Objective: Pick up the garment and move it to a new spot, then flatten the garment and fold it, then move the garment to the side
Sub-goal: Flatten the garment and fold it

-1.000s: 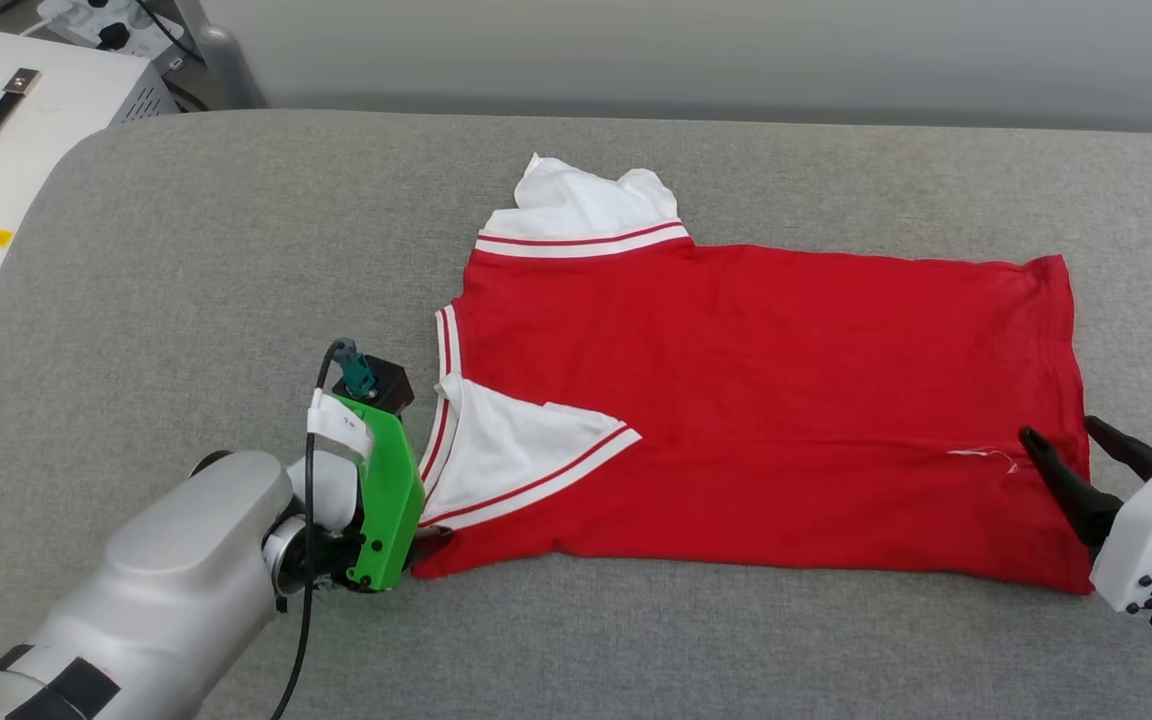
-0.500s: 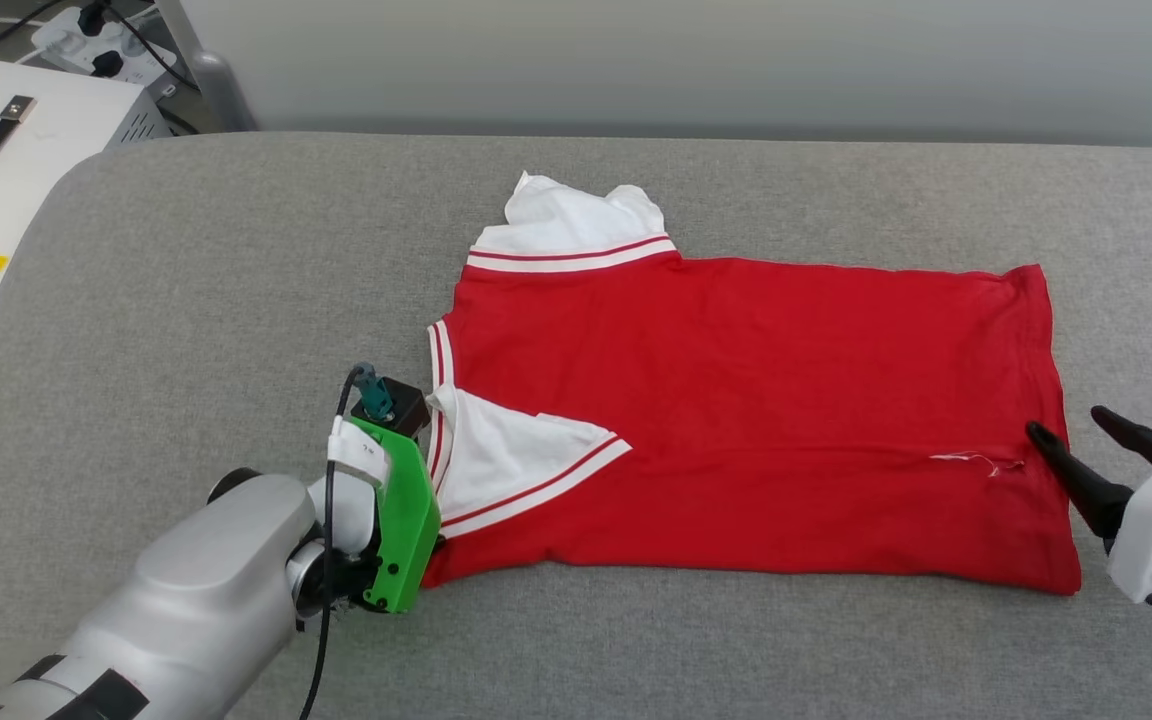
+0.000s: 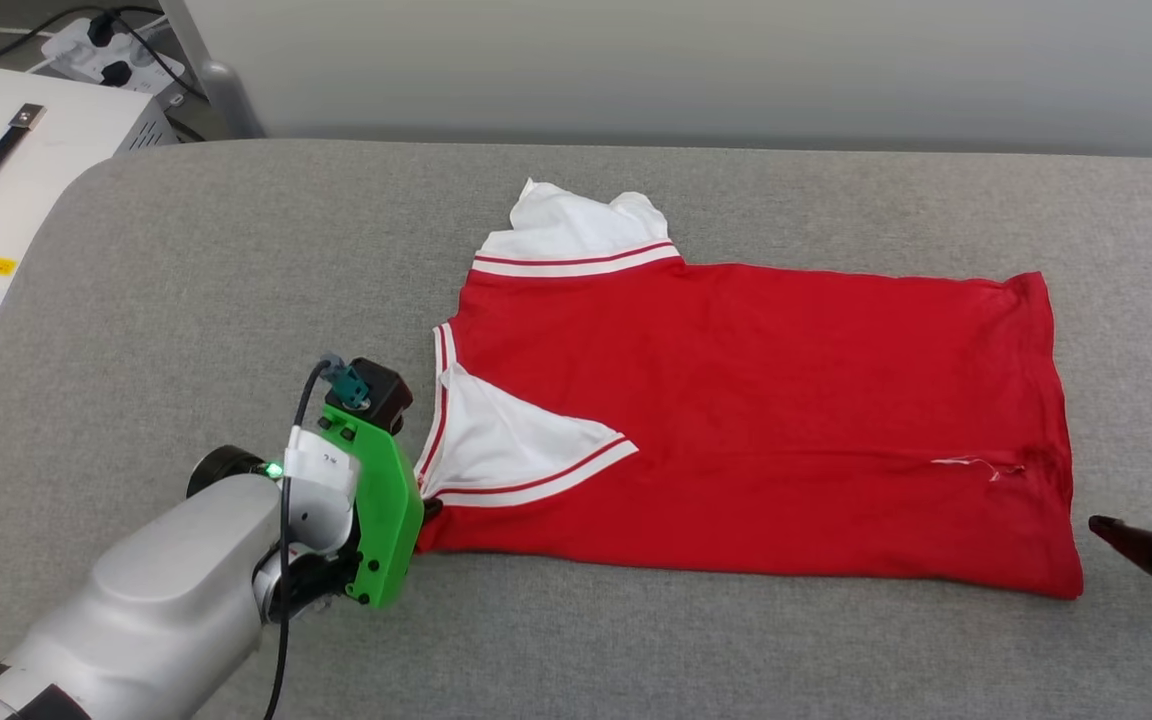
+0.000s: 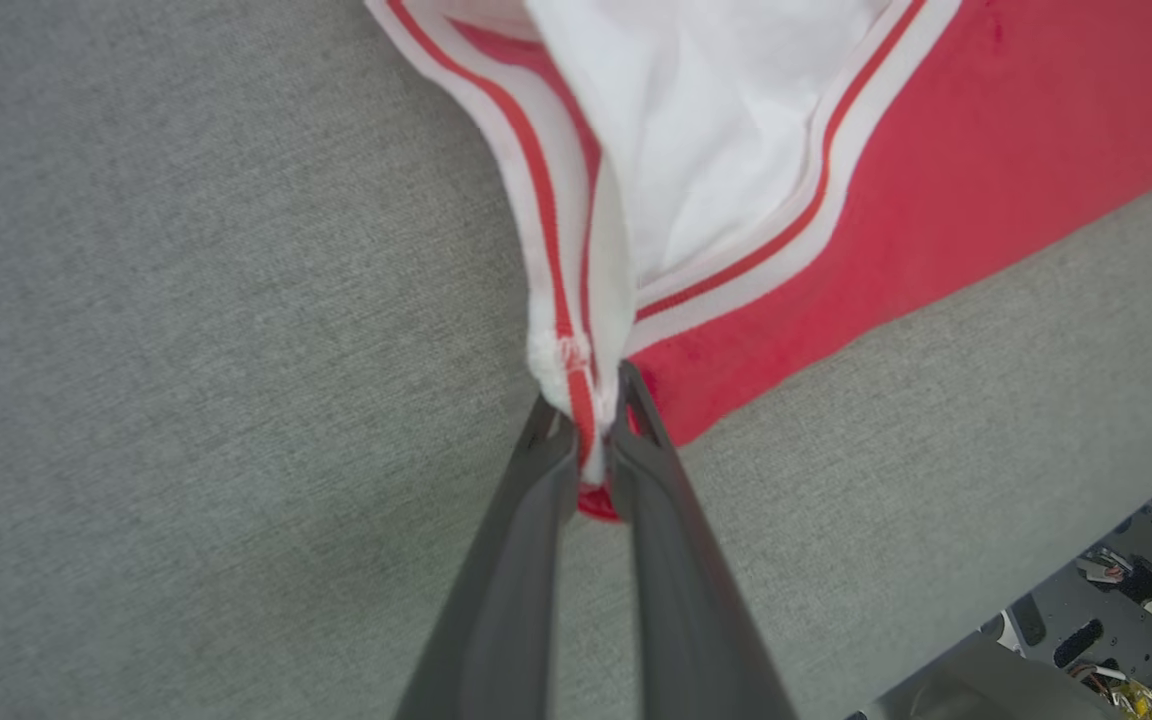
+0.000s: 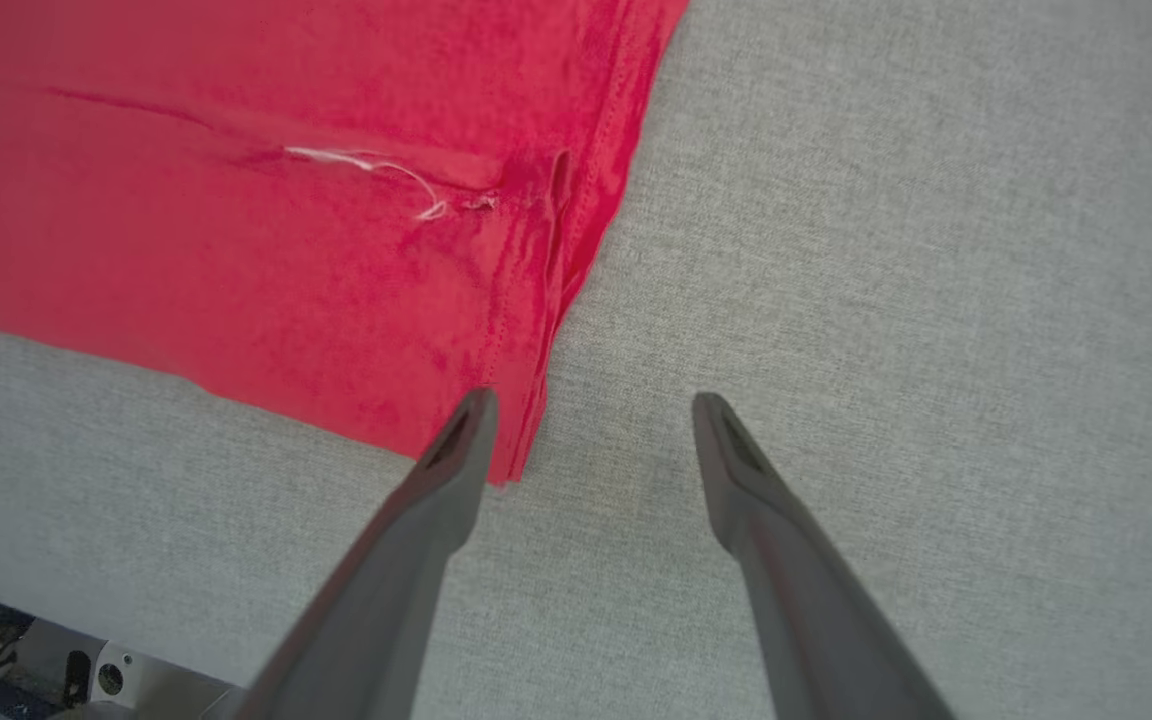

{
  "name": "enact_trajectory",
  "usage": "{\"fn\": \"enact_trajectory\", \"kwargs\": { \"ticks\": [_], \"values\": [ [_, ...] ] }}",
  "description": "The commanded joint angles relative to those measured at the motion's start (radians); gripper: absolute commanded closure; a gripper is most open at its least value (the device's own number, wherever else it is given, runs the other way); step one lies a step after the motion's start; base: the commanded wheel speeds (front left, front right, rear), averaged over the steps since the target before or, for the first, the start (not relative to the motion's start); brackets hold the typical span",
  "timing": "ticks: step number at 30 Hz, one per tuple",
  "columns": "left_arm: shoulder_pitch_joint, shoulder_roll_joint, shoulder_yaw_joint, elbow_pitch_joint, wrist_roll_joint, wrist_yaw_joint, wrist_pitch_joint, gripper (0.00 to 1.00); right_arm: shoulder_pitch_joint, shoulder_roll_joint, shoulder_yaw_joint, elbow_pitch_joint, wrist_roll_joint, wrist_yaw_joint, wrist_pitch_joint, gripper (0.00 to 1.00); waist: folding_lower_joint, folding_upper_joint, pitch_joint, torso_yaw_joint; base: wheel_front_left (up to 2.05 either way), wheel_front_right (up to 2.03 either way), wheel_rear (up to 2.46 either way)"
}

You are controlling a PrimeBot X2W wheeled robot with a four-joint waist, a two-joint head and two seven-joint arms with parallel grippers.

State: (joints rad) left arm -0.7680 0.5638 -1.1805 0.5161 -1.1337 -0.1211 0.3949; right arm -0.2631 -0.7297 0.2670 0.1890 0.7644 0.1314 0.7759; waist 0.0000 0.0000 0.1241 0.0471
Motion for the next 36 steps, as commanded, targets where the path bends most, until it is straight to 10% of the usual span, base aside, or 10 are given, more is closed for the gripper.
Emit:
{"fn": "enact_trajectory", "kwargs": {
  "ticks": [1, 13, 16, 36],
  "values": [
    [0.007, 0.002, 0.003, -0.014, 0.018, 0.008, -0.007, 1.00, -0.008, 0.027, -0.001, 0.017, -0.003, -0.001, 0.009, 0.00, 0.0000, 0.0000, 0.015, 0.009, 0.00, 0.00, 0.00],
    [0.033, 0.003, 0.004, -0.028, 0.004, 0.024, -0.016, 1.00, 0.019, 0.181, 0.056, 0.260, -0.006, -0.001, -0.037, 0.00, 0.0000, 0.0000, 0.056, 0.021, 0.00, 0.00, 0.00],
    [0.047, 0.010, 0.006, -0.020, -0.004, 0.024, -0.023, 1.00, 0.012, 0.186, 0.073, 0.269, 0.006, -0.001, -0.083, 1.00, 0.0000, 0.0000, 0.048, 0.013, 0.00, 0.00, 0.00],
    [0.175, 0.175, 0.022, -0.278, -0.040, 0.088, -0.060, 1.00, 0.196, 0.051, -0.003, -0.010, 0.060, -0.001, -0.240, 1.00, 0.0000, 0.0000, -0.072, -0.001, 0.00, 0.00, 0.00]
  ]
}}
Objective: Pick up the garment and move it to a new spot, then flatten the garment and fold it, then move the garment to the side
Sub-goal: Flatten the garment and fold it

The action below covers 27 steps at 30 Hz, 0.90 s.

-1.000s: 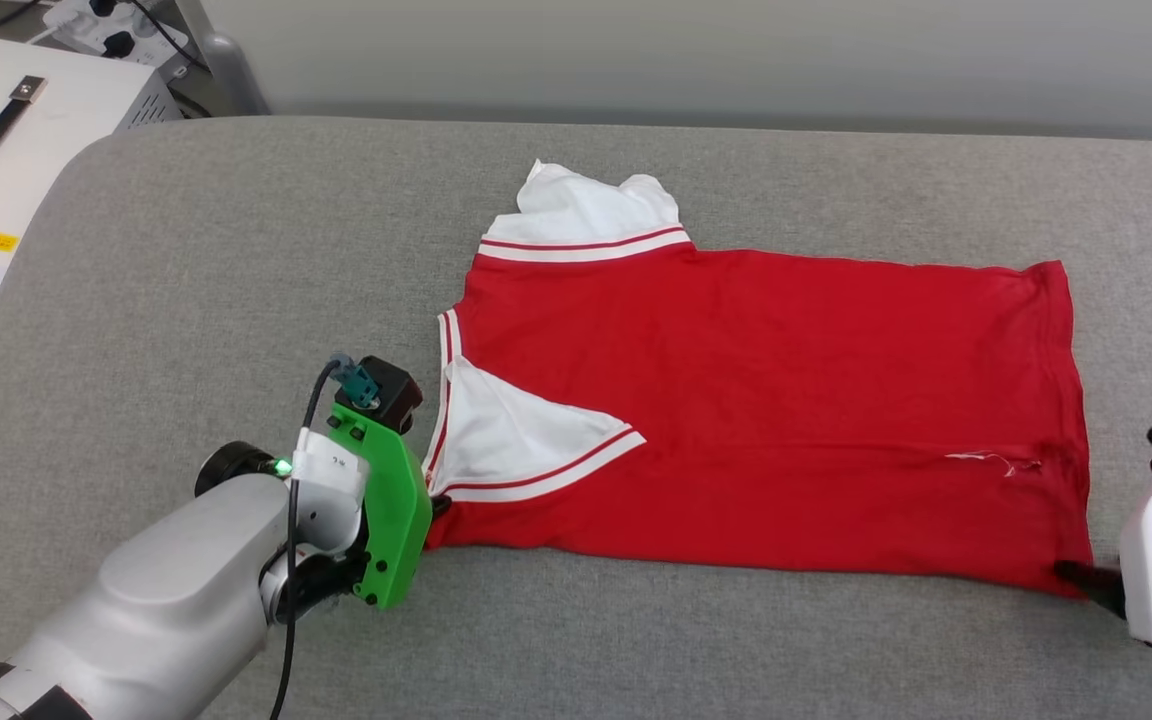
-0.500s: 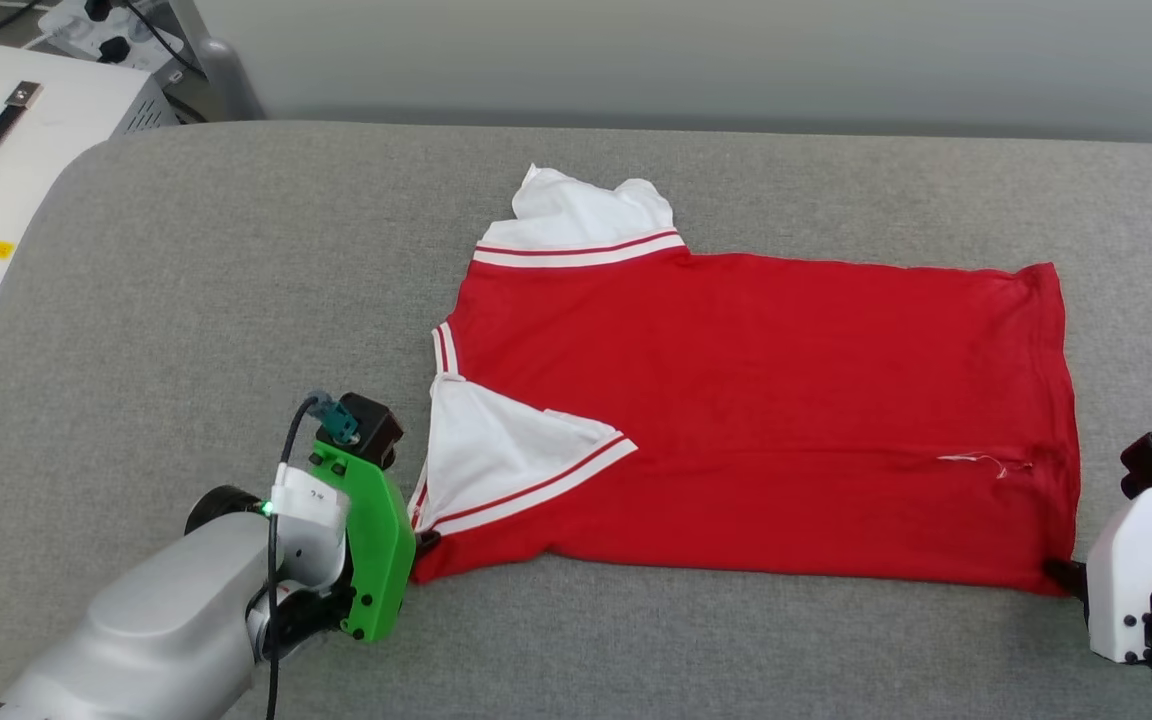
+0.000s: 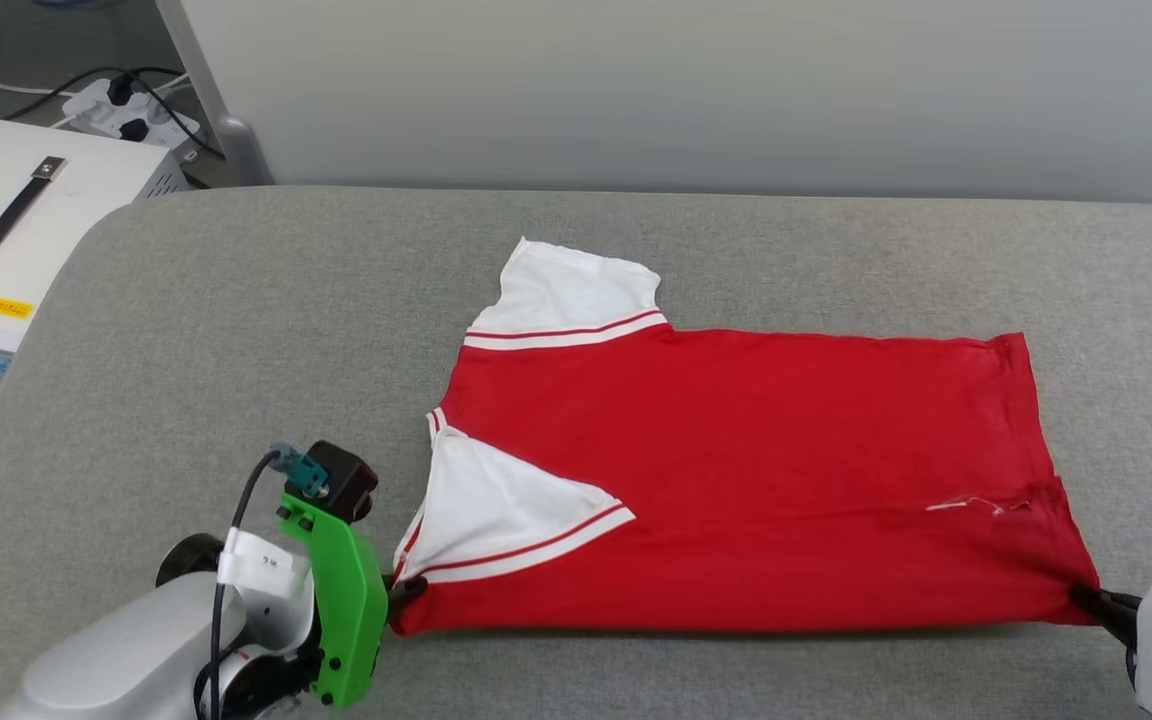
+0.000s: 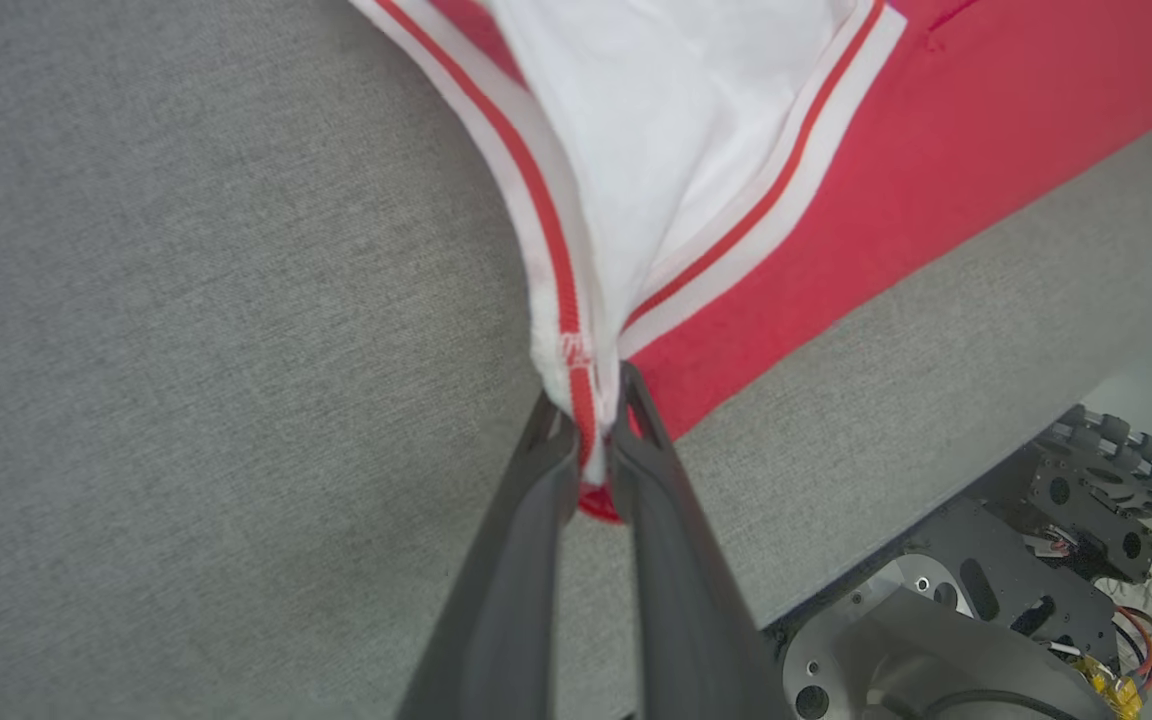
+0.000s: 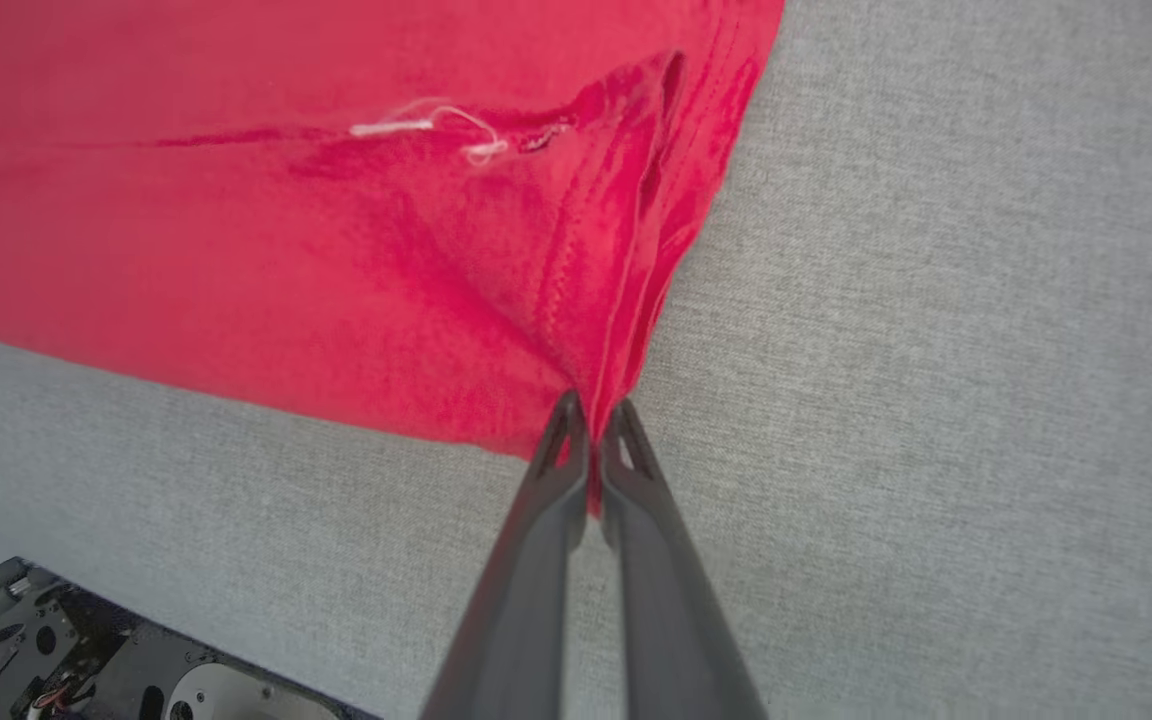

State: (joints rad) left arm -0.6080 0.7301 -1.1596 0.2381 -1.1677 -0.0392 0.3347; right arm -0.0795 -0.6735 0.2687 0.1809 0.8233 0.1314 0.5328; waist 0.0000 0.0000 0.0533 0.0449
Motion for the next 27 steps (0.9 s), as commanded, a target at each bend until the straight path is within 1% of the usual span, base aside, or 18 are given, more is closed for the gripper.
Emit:
{"fn": "enact_trajectory", "kwargs": {
  "ticks": [1, 5, 9, 12, 16, 17, 18, 19, 22, 27],
  "values": [
    [0.025, 0.019, 0.001, -0.023, -0.011, 0.015, 0.003, 1.00, 0.032, -0.003, -0.019, -0.016, 0.000, -0.001, 0.010, 1.00, 0.0000, 0.0000, -0.001, 0.001, 0.00, 0.00, 0.00],
    [0.057, 0.043, -0.008, -0.066, -0.016, 0.044, 0.009, 1.00, 0.089, 0.015, -0.060, -0.042, -0.012, -0.001, 0.044, 1.00, 0.0000, 0.0000, 0.011, 0.000, 0.00, 0.00, 0.00],
    [0.078, 0.038, -0.015, -0.052, -0.022, 0.058, 0.009, 1.00, 0.113, 0.055, -0.089, -0.037, -0.014, -0.001, 0.077, 1.00, 0.0000, 0.0000, 0.030, -0.002, 0.00, 0.00, 0.00],
    [0.083, 0.021, -0.017, -0.021, -0.028, 0.058, 0.007, 1.00, 0.115, 0.077, -0.103, -0.007, -0.023, -0.001, 0.092, 1.00, 0.0000, 0.0000, 0.043, -0.003, 0.00, 0.00, 0.00],
    [0.081, -0.006, -0.026, 0.033, -0.024, 0.045, 0.007, 1.00, 0.113, 0.102, -0.102, 0.040, -0.039, -0.001, 0.082, 1.00, 0.0000, 0.0000, 0.051, 0.001, 0.00, 0.00, 0.00],
    [0.080, -0.012, -0.027, 0.046, -0.022, 0.042, 0.002, 0.96, 0.111, 0.106, -0.101, 0.045, -0.044, -0.001, 0.072, 0.78, 0.0000, 0.0000, 0.050, 0.002, 0.00, 0.00, 0.00],
    [0.079, -0.017, -0.025, 0.053, -0.019, 0.039, -0.009, 0.52, 0.111, 0.110, -0.098, 0.047, -0.044, -0.001, 0.063, 0.53, 0.0000, 0.0000, 0.049, 0.002, 0.00, 0.00, 0.00],
    [0.078, -0.023, -0.019, 0.060, -0.018, 0.037, -0.026, 0.00, 0.109, 0.114, -0.097, 0.044, -0.043, -0.001, 0.050, 0.00, 0.0000, 0.0000, 0.046, 0.003, 0.00, 0.00, 0.00],
    [0.068, -0.020, -0.003, 0.063, -0.017, 0.031, -0.051, 0.00, 0.108, 0.110, -0.094, 0.025, -0.049, -0.001, 0.008, 0.00, 0.0000, 0.0000, 0.032, 0.003, 0.00, 0.00, 0.00],
    [0.009, 0.017, 0.047, 0.031, -0.005, 0.036, -0.090, 0.00, 0.093, 0.103, -0.111, -0.048, -0.067, -0.001, -0.109, 0.00, 0.0000, 0.0000, 0.018, 0.000, 0.00, 0.00, 0.00]
  ]
}}
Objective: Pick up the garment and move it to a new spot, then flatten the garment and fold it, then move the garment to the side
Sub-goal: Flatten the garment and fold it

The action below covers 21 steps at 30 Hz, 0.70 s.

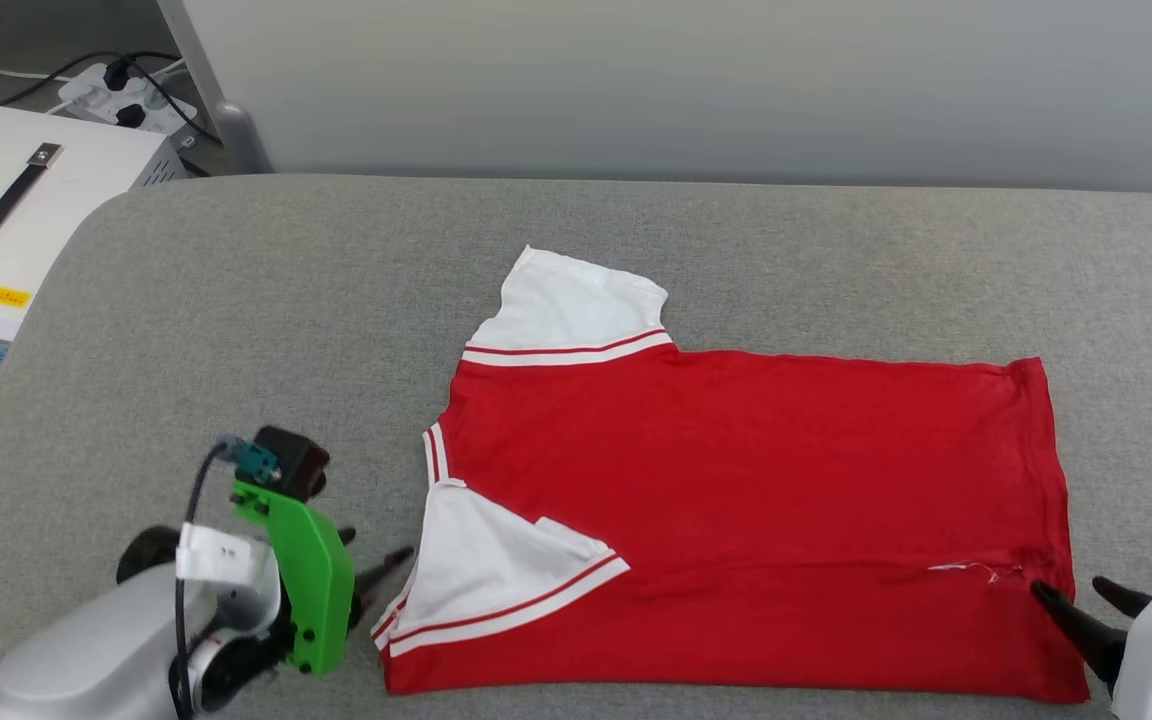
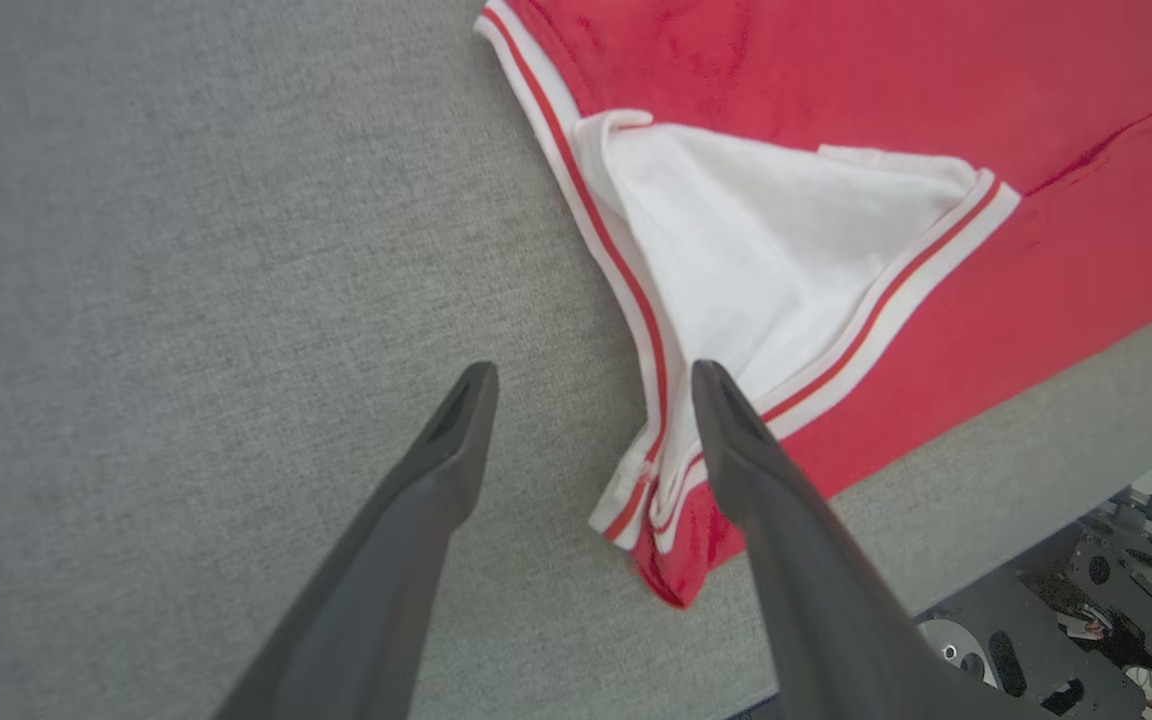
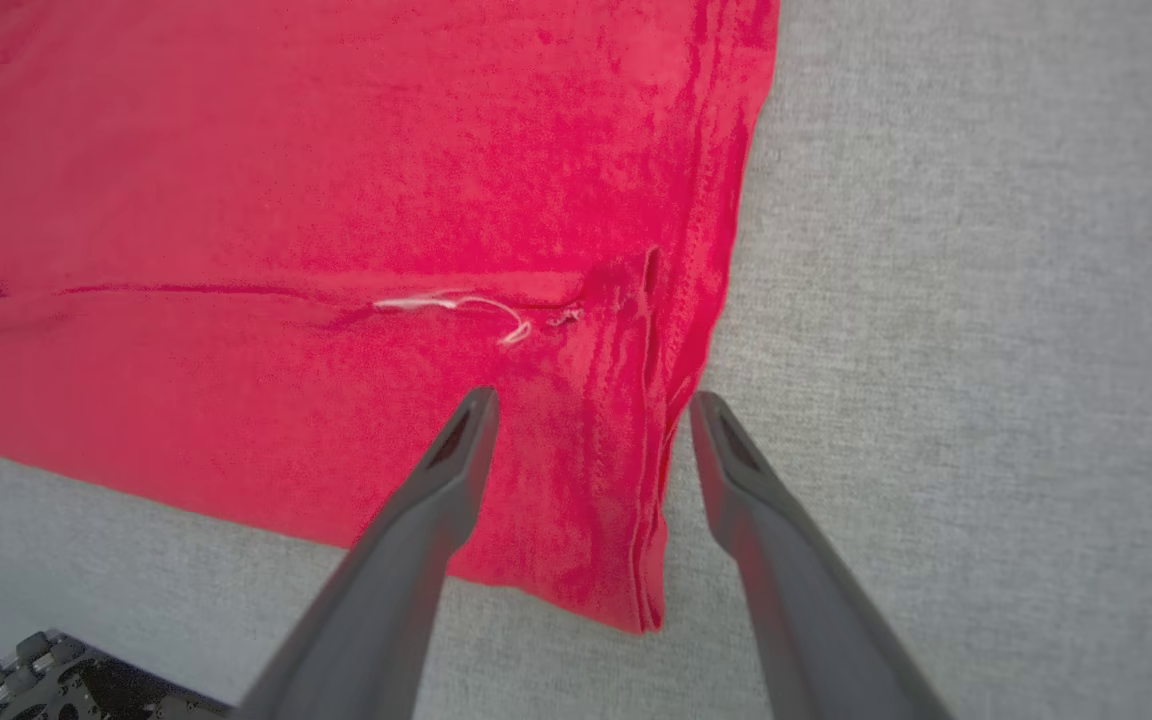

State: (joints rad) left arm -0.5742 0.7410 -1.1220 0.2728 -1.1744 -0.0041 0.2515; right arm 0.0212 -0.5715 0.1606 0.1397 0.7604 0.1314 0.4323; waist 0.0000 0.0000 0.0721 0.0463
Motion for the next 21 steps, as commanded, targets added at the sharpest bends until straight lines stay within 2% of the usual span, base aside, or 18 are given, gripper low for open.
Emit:
{"fn": "enact_trajectory", "kwargs": {
  "ticks": [1, 5, 6, 9, 15, 21],
  "values": [
    [-0.040, 0.012, 0.022, -0.012, 0.003, 0.003, -0.013, 0.00, -0.012, 0.000, -0.005, -0.024, -0.005, -0.001, -0.030, 0.00, 0.0000, 0.0000, 0.000, -0.002, 0.00, 0.00, 0.00],
    [-0.146, 0.031, 0.060, -0.026, 0.055, 0.010, -0.032, 0.00, -0.040, 0.006, -0.034, -0.085, -0.045, -0.001, -0.139, 0.00, 0.0000, 0.0000, 0.022, -0.010, 0.00, 0.00, 0.00],
    [-0.210, 0.014, 0.088, -0.023, 0.058, 0.006, -0.034, 0.00, -0.059, 0.025, -0.061, -0.108, -0.082, -0.001, -0.204, 0.00, 0.0000, 0.0000, 0.043, -0.016, 0.00, 0.00, 0.00],
    [-0.308, -0.007, 0.112, 0.003, 0.082, -0.002, -0.025, 0.00, -0.085, 0.064, -0.092, -0.135, -0.132, -0.001, -0.275, 0.00, 0.0000, 0.0000, 0.084, -0.032, 0.00, 0.00, 0.00],
    [-0.511, -0.075, 0.157, 0.122, 0.105, -0.028, 0.002, 0.00, -0.123, 0.127, -0.099, -0.197, -0.218, -0.001, -0.328, 0.00, 0.0000, 0.0000, 0.194, -0.081, 0.00, 0.00, 0.00],
    [-0.711, -0.155, 0.155, 0.272, 0.108, -0.071, 0.122, 0.00, -0.169, 0.159, -0.082, -0.247, -0.264, -0.001, -0.336, 0.00, 0.0000, 0.0000, 0.318, -0.135, 0.00, 0.00, 0.00]
  ]
}}
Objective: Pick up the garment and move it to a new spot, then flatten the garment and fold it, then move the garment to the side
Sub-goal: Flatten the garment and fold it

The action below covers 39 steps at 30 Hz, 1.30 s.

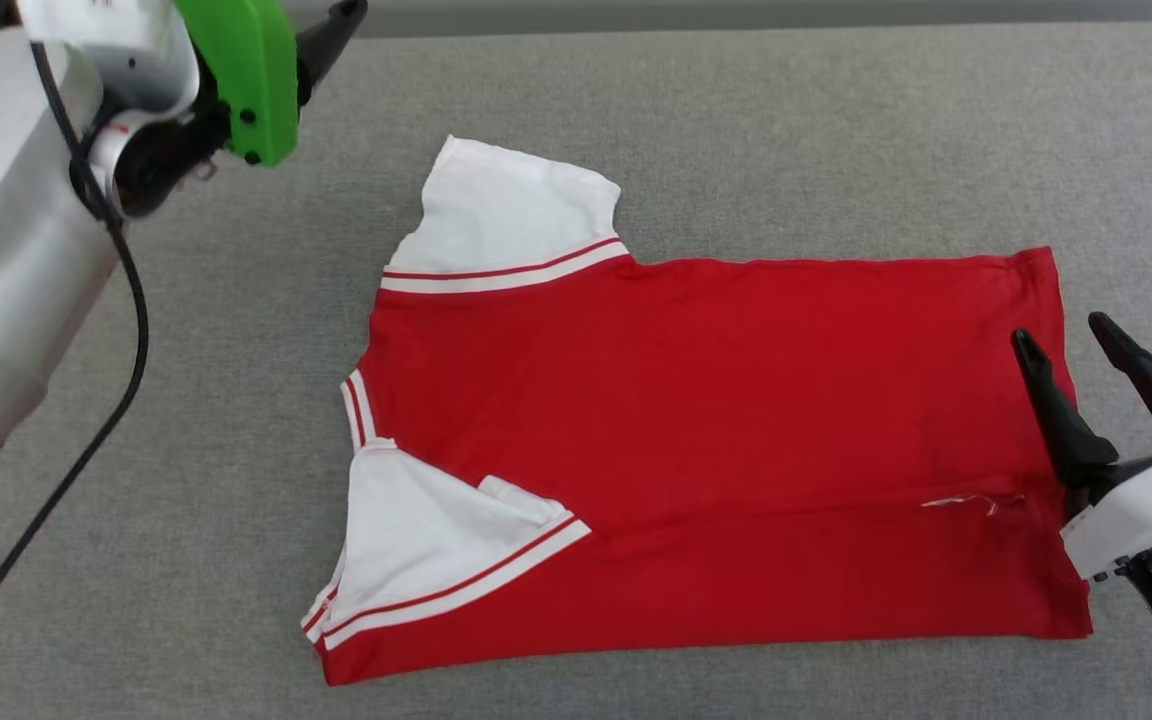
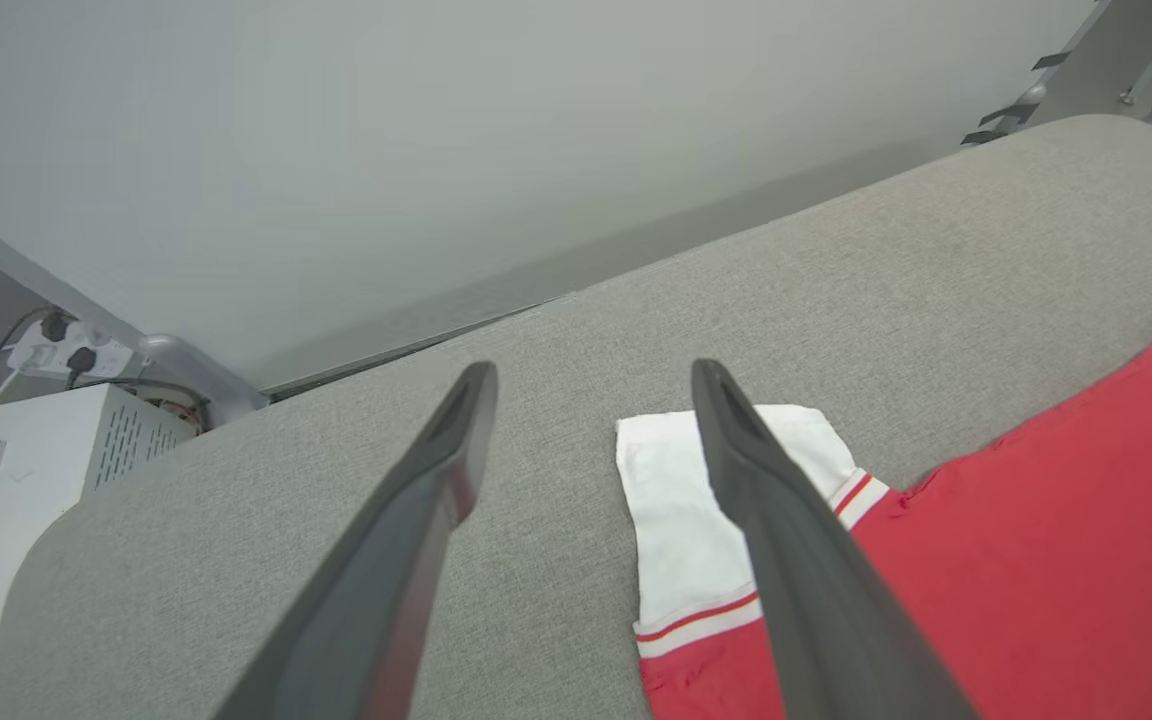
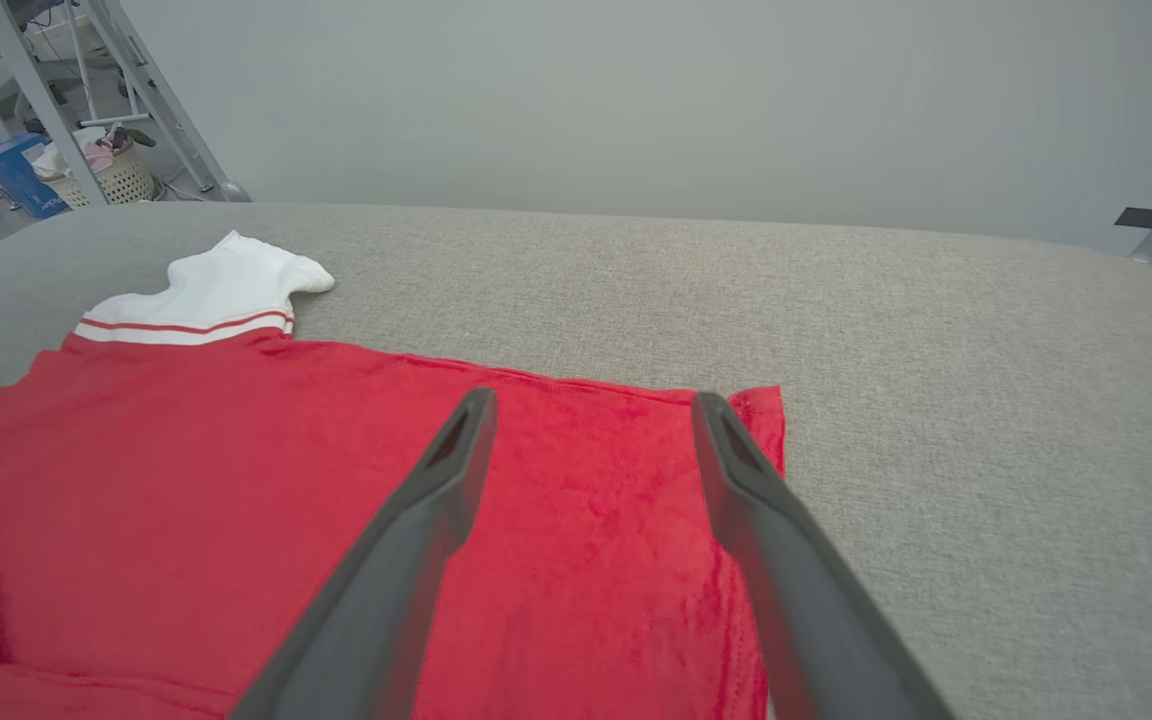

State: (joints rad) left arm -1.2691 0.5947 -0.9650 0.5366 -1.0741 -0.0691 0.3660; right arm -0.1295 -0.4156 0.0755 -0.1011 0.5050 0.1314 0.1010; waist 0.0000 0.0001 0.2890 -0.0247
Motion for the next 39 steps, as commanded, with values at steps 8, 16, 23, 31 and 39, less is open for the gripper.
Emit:
{"fn": "enact_trajectory", "kwargs": {
  "ticks": [8, 16, 23, 31, 39],
  "values": [
    [-0.186, -0.087, -0.057, 0.171, -0.053, -0.046, 0.318, 0.00, -0.083, 0.023, 0.038, -0.042, -0.048, -0.001, -0.013, 0.00, 0.0000, -0.0001, 0.227, -0.128, 0.00, 0.00, 0.00],
    [-0.222, -0.103, -0.123, 0.277, -0.033, -0.057, 0.417, 0.00, -0.137, 0.031, 0.074, -0.041, -0.057, -0.001, -0.025, 0.00, 0.0000, -0.0001, 0.292, -0.175, 0.00, 0.00, 0.00],
    [-0.196, -0.096, -0.156, 0.353, -0.030, -0.060, 0.427, 0.00, -0.160, 0.037, 0.083, -0.020, -0.048, -0.001, -0.047, 0.00, 0.0000, -0.0001, 0.321, -0.200, 0.00, 0.00, 0.00],
    [-0.167, -0.088, -0.208, 0.338, -0.030, -0.061, 0.428, 1.00, -0.183, 0.017, 0.061, -0.002, -0.041, -0.001, -0.059, 0.00, 0.0000, -0.0001, 0.296, -0.181, 0.00, 0.00, 0.00],
    [-0.164, -0.076, -0.231, 0.228, -0.036, -0.061, 0.282, 1.00, -0.273, -0.087, 0.020, 0.006, -0.028, -0.001, 0.019, 0.00, 0.0000, -0.0001, 0.212, -0.120, 0.00, 0.00, 0.00]
  ]
}}
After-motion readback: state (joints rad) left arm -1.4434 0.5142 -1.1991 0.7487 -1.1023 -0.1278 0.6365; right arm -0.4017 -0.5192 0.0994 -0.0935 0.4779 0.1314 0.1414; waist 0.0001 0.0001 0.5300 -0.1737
